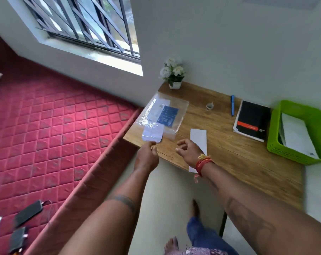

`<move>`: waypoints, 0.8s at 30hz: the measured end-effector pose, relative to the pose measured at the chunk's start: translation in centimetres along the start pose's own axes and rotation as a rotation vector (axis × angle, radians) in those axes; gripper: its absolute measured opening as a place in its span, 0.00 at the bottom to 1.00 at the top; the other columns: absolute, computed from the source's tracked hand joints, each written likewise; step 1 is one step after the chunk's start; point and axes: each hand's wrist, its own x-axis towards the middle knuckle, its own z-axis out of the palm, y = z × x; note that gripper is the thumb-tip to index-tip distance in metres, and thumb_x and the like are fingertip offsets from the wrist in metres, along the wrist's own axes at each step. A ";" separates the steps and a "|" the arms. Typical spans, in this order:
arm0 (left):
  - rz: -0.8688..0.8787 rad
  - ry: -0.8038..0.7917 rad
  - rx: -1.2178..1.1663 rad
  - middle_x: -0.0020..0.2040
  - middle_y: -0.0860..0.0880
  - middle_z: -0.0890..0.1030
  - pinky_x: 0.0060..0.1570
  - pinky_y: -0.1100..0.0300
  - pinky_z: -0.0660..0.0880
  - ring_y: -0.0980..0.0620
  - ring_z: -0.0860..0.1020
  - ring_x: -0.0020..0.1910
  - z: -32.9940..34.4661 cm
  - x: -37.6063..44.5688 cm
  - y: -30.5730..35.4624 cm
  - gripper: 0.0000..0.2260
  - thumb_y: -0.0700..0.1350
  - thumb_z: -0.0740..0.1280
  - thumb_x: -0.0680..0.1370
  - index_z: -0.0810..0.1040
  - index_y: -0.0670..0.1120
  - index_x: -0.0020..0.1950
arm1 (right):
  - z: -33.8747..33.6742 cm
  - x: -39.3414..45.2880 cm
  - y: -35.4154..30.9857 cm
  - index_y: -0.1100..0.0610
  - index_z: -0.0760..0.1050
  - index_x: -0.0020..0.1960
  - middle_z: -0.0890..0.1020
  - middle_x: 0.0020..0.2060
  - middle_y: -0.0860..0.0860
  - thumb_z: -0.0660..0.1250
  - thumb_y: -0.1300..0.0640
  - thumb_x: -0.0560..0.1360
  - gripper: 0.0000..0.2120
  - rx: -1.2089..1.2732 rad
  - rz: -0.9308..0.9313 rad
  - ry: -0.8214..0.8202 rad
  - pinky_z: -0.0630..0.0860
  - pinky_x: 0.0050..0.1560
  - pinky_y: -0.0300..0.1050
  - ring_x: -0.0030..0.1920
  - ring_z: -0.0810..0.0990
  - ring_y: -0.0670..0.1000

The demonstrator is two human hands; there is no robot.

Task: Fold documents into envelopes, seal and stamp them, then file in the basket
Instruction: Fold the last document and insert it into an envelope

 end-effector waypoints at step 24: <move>-0.556 -0.173 -0.267 0.38 0.41 0.80 0.37 0.55 0.75 0.45 0.78 0.33 -1.6 14.5 -2.5 0.11 0.48 0.71 0.78 0.80 0.41 0.41 | 6.4 10.7 -5.7 0.53 0.76 0.52 0.82 0.56 0.58 0.71 0.63 0.77 0.08 0.535 0.425 0.017 0.79 0.35 0.46 0.47 0.83 0.57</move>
